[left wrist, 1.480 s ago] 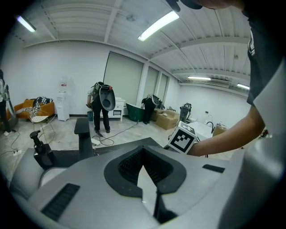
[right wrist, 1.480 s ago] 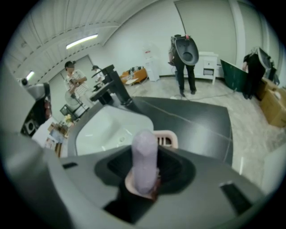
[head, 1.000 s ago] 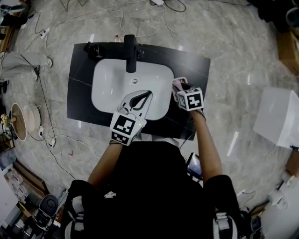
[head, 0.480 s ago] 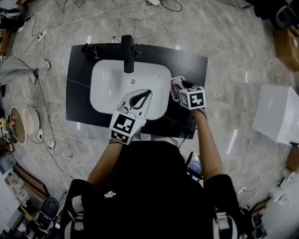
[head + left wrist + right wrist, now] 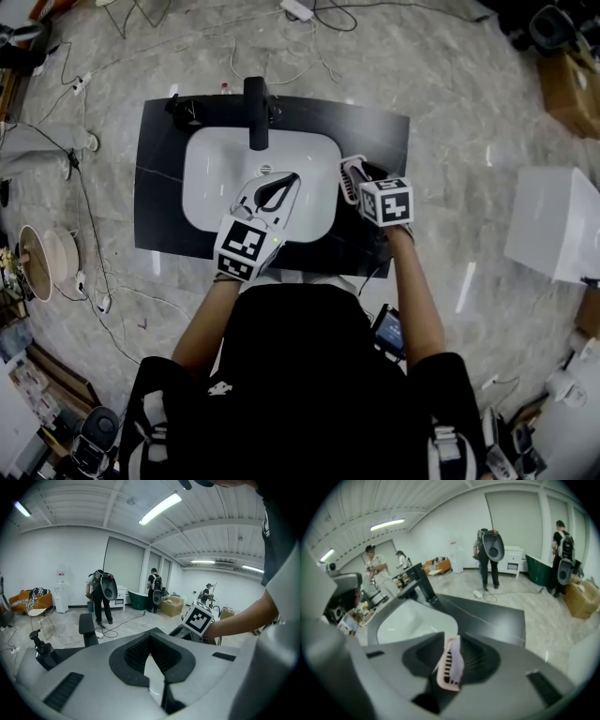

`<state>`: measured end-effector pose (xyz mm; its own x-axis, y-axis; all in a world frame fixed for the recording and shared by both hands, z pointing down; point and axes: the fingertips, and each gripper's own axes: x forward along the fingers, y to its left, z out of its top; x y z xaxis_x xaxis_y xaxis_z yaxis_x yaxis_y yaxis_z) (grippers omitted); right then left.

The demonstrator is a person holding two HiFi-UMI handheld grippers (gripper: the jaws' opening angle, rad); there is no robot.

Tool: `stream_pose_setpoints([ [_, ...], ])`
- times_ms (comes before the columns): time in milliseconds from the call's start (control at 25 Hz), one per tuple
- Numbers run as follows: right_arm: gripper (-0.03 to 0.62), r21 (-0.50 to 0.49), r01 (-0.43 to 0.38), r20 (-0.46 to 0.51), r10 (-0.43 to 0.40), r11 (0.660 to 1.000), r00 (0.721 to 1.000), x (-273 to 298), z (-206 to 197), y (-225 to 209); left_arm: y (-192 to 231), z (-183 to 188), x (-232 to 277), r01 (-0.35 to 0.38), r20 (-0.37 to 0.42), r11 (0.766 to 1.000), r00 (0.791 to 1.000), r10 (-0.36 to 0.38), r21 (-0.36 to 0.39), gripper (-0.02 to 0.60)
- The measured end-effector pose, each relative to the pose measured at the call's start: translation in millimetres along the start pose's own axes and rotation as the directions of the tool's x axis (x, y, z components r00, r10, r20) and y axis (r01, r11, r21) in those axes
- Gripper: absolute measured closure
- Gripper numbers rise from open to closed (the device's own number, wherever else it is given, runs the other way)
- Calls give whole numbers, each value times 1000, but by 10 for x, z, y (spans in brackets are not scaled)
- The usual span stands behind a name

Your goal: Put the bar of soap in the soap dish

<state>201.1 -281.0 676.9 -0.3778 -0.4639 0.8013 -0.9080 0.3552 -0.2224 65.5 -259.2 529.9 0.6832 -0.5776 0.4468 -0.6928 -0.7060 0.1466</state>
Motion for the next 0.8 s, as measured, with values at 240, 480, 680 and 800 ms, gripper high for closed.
stream_pose_setpoints([
  [240, 536, 29, 29, 139, -33, 999, 990, -369, 283, 126, 30, 145, -112, 8, 30, 999, 999, -9, 33, 560],
  [480, 554, 38, 117, 278, -123, 992, 953, -880, 560, 201, -3, 368, -244, 24, 76, 997, 997, -30, 77, 560],
  [680, 559, 32, 156, 364, -157, 987, 918, -1256, 709, 381, -70, 448, -351, 42, 98, 994, 994, -52, 103, 560],
  [800, 559, 14, 166, 428, -156, 986, 890, -1483, 849, 546, -82, 510, -423, 42, 112, 991, 992, -56, 126, 560],
])
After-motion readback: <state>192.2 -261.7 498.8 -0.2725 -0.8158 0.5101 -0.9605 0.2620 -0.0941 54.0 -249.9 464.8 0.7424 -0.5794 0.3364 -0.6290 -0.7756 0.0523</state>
